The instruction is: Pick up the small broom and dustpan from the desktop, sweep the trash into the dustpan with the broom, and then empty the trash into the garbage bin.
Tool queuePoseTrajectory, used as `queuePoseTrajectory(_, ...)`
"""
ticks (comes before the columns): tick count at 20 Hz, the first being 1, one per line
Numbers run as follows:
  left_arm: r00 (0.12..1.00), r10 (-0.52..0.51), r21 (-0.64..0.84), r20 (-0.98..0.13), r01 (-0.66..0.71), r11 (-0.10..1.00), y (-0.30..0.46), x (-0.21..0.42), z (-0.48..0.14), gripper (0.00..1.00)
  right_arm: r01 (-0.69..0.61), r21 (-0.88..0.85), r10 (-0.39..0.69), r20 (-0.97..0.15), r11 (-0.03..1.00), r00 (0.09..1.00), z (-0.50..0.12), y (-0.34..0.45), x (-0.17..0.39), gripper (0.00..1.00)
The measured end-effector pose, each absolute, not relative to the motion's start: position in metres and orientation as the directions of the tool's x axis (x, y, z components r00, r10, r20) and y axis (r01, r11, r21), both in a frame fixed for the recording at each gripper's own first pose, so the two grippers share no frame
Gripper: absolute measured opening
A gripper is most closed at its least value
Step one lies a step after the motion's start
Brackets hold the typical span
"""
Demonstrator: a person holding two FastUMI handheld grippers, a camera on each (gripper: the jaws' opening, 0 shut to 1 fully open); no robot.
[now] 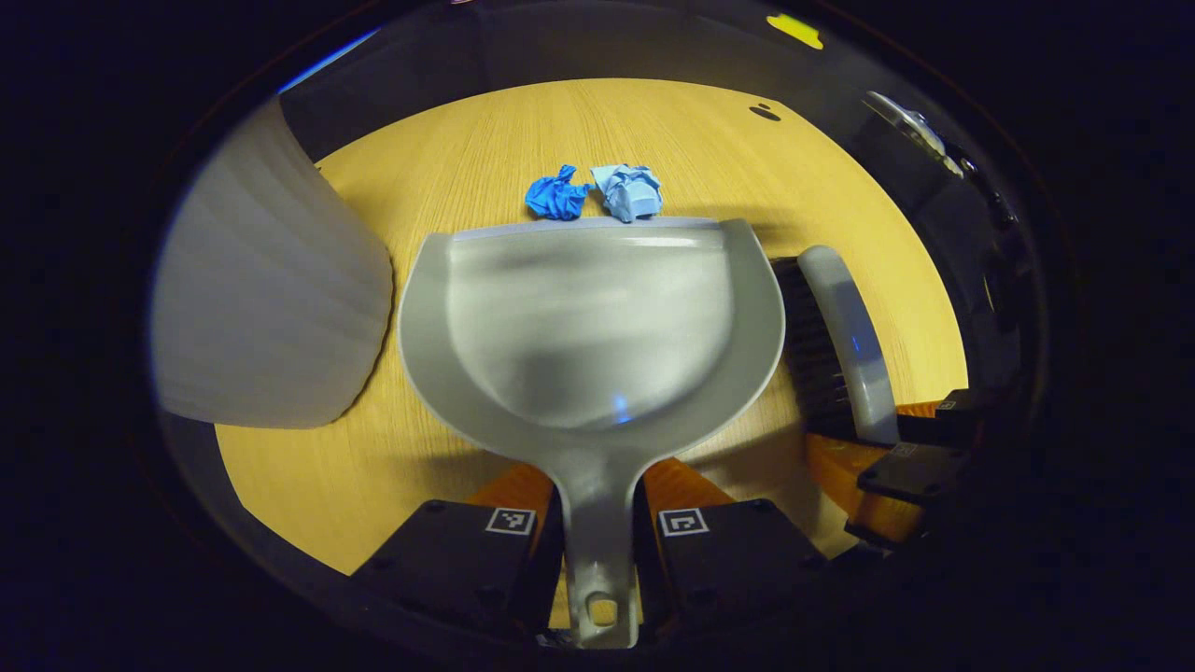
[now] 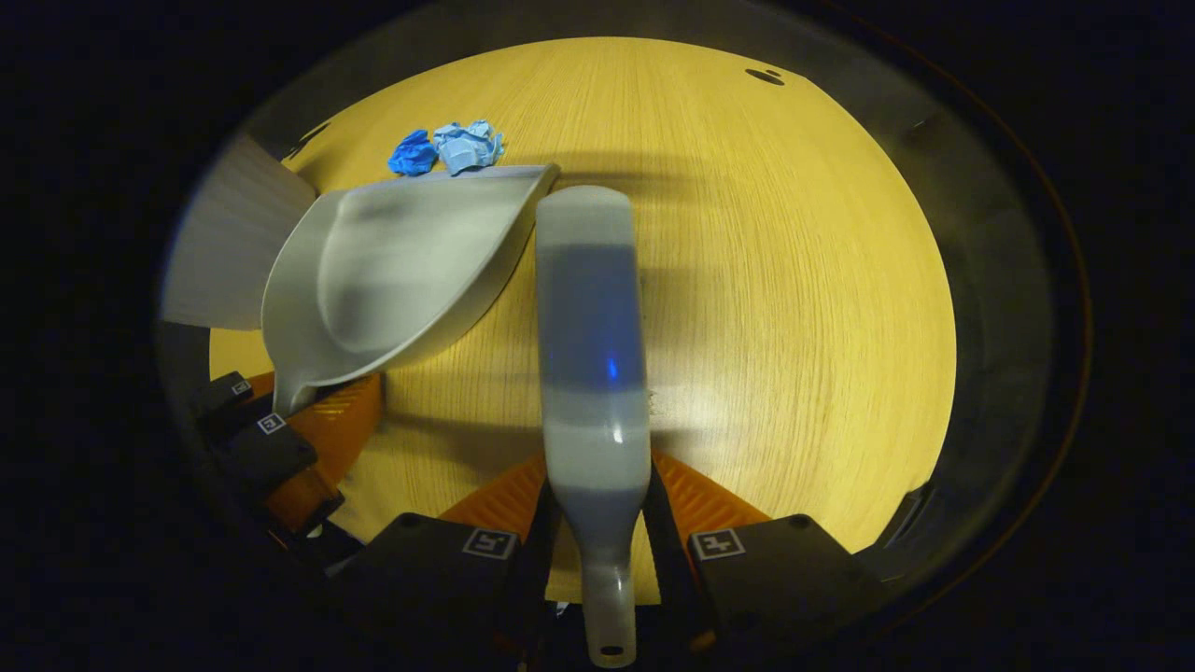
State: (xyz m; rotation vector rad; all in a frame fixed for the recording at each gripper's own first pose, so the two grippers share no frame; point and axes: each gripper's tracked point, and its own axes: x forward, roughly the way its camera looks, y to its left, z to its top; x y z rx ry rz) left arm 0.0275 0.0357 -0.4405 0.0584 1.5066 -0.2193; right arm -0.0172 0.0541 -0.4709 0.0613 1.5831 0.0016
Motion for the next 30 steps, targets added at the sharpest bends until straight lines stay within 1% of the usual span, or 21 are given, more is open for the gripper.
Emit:
queuePoseTrajectory(1, 0.044, -0.109, -0.098, -0.993, 0.202, 0.974, 0.036, 0.028, -0.440, 0.31, 0.026, 0.053, 0.054, -0.998, 0.998, -0.013, -0.469, 0.053, -0.018, 0.53)
queuePoseTrajectory(2, 0.035, -0.111, -0.100, -0.993, 0.224, 0.969, 0.037, 0.026, -0.440, 0.31, 0.010, 0.068, 0.068, -0.998, 0.998, -0.014, -0.471, 0.051, -0.016, 0.42)
queuePoseTrajectory(3, 0.023, -0.109, -0.101, -0.994, 0.238, 0.966, 0.038, 0.026, -0.437, 0.30, -0.018, 0.087, 0.087, -0.996, 0.996, -0.024, -0.467, 0.052, -0.019, 0.37)
queuePoseTrajectory(5, 0.002, -0.104, -0.101, -0.995, 0.234, 0.967, 0.041, 0.021, -0.435, 0.29, -0.047, 0.111, 0.109, -0.993, 0.993, -0.035, -0.466, 0.051, -0.020, 0.37)
queuePoseTrajectory(6, -0.002, -0.104, -0.101, -0.995, 0.239, 0.966, 0.041, 0.018, -0.433, 0.28, -0.057, 0.127, 0.125, -0.992, 0.990, -0.037, -0.466, 0.052, -0.019, 0.32)
queuePoseTrajectory(7, 0.012, -0.108, -0.101, -0.994, 0.257, 0.961, 0.041, 0.015, -0.429, 0.27, -0.075, 0.130, 0.128, -0.991, 0.989, -0.038, -0.466, 0.050, -0.020, 0.37)
queuePoseTrajectory(8, 0.022, -0.110, -0.100, -0.994, 0.277, 0.956, 0.045, 0.011, -0.427, 0.27, -0.093, 0.124, 0.121, -0.992, 0.988, -0.033, -0.466, 0.046, -0.019, 0.32)
queuePoseTrajectory(10, 0.016, -0.111, -0.101, -0.994, 0.301, 0.948, 0.052, -0.002, -0.424, 0.27, -0.098, 0.120, 0.119, -0.993, 0.988, -0.013, -0.460, 0.038, -0.018, 0.32)
queuePoseTrajectory(11, 0.013, -0.113, -0.103, -0.993, 0.307, 0.946, 0.056, -0.008, -0.422, 0.27, -0.077, 0.118, 0.119, -0.993, 0.990, 0.016, -0.452, 0.032, -0.015, 0.32)
queuePoseTrajectory(13, 0.011, -0.121, -0.112, -0.993, 0.305, 0.946, 0.063, -0.020, -0.421, 0.27, -0.065, 0.079, 0.085, -0.991, 0.995, 0.104, -0.438, 0.018, -0.004, 0.31)
queuePoseTrajectory(15, 0.011, -0.144, -0.135, -0.990, 0.295, 0.946, 0.067, -0.030, -0.418, 0.27, -0.101, 0.084, 0.100, -0.981, 0.991, 0.164, -0.417, 0.015, 0.010, 0.32)
queuePoseTrajectory(16, 0.013, -0.155, -0.144, -0.988, 0.296, 0.944, 0.069, -0.034, -0.416, 0.27, -0.125, 0.066, 0.088, -0.979, 0.990, 0.182, -0.408, 0.011, 0.020, 0.32)
queuePoseTrajectory(18, 0.019, -0.155, -0.142, -0.988, 0.306, 0.941, 0.075, -0.036, -0.412, 0.27, -0.179, 0.023, 0.070, -0.963, 0.984, 0.260, -0.382, 0.007, 0.059, 0.32)
queuePoseTrajectory(20, 0.030, -0.153, -0.138, -0.988, 0.297, 0.945, 0.080, -0.037, -0.411, 0.27, -0.225, 0.014, 0.090, -0.940, 0.974, 0.329, -0.358, 0.019, 0.111, 0.32)
queuePoseTrajectory(22, 0.024, -0.159, -0.147, -0.987, 0.264, 0.953, 0.086, -0.039, -0.412, 0.27, -0.282, -0.005, 0.107, -0.918, 0.959, 0.382, -0.343, 0.030, 0.165, 0.31)
queuePoseTrajectory(23, 0.020, -0.162, -0.152, -0.987, 0.245, 0.957, 0.088, -0.040, -0.414, 0.27, -0.333, -0.033, 0.108, -0.911, 0.942, 0.397, -0.346, 0.036, 0.192, 0.31)
queuePoseTrajectory(24, 0.014, -0.160, -0.153, -0.987, 0.227, 0.962, 0.091, -0.040, -0.416, 0.27, -0.378, -0.089, 0.077, -0.912, 0.922, 0.404, -0.353, 0.036, 0.215, 0.31)
queuePoseTrajectory(25, 0.006, -0.153, -0.148, -0.988, 0.223, 0.964, 0.093, -0.041, -0.420, 0.27, -0.430, -0.134, 0.051, -0.919, 0.893, 0.392, -0.365, 0.034, 0.228, 0.31)
queuePoseTrajectory(26, 0.012, -0.134, -0.127, -0.991, 0.247, 0.961, 0.095, -0.042, -0.422, 0.27, -0.472, -0.157, 0.037, -0.926, 0.868, 0.376, -0.379, 0.039, 0.239, 0.31)
queuePoseTrajectory(28, 0.017, -0.070, -0.060, -0.997, 0.325, 0.944, 0.103, -0.044, -0.426, 0.28, -0.543, -0.173, 0.019, -0.944, 0.822, 0.329, -0.410, 0.049, 0.246, 0.31)
queuePoseTrajectory(30, 0.006, -0.063, -0.058, -0.998, 0.337, 0.940, 0.102, -0.048, -0.428, 0.27, -0.608, -0.180, -0.008, -0.962, 0.773, 0.274, -0.440, 0.060, 0.247, 0.31)
